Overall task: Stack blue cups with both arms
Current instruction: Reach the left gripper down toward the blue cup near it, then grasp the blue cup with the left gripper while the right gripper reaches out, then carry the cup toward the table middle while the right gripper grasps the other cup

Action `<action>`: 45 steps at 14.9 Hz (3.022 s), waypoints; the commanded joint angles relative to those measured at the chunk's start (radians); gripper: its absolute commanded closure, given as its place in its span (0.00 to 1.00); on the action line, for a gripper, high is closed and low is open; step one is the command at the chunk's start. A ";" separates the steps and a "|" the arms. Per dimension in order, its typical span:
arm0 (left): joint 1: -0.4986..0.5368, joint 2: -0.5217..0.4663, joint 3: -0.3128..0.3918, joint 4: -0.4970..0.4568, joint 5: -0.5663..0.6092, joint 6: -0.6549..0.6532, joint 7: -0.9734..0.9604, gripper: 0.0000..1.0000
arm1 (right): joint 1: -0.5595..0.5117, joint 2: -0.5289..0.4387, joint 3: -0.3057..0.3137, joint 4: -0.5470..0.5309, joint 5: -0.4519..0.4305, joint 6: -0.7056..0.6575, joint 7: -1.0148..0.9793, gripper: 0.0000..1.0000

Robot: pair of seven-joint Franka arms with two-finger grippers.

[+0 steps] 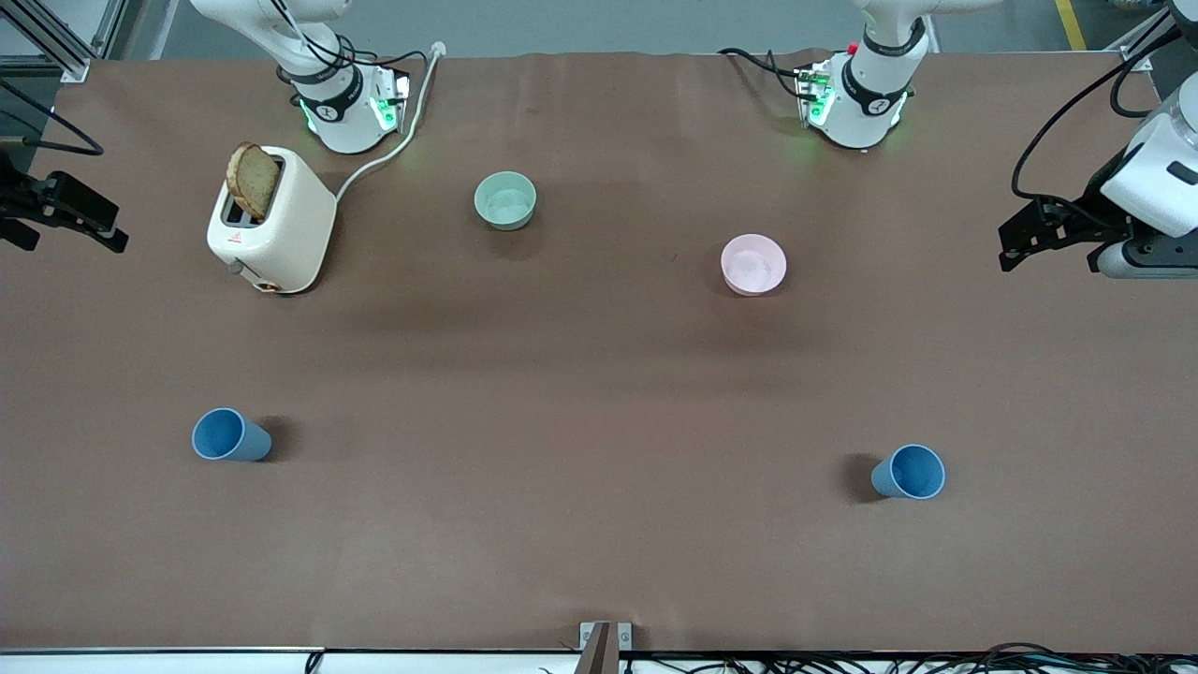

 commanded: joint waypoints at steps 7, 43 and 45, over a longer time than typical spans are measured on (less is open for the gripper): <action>0.016 0.195 0.003 0.114 0.005 0.024 0.008 0.00 | 0.013 0.003 -0.010 0.011 0.010 -0.004 -0.005 0.00; -0.547 0.737 -0.002 0.131 0.017 0.681 -0.862 1.00 | -0.209 0.645 -0.003 -0.045 0.082 0.588 -0.303 0.19; -0.597 0.740 0.000 0.126 0.019 0.681 -0.917 1.00 | -0.205 0.659 -0.001 -0.045 0.081 0.597 -0.303 0.32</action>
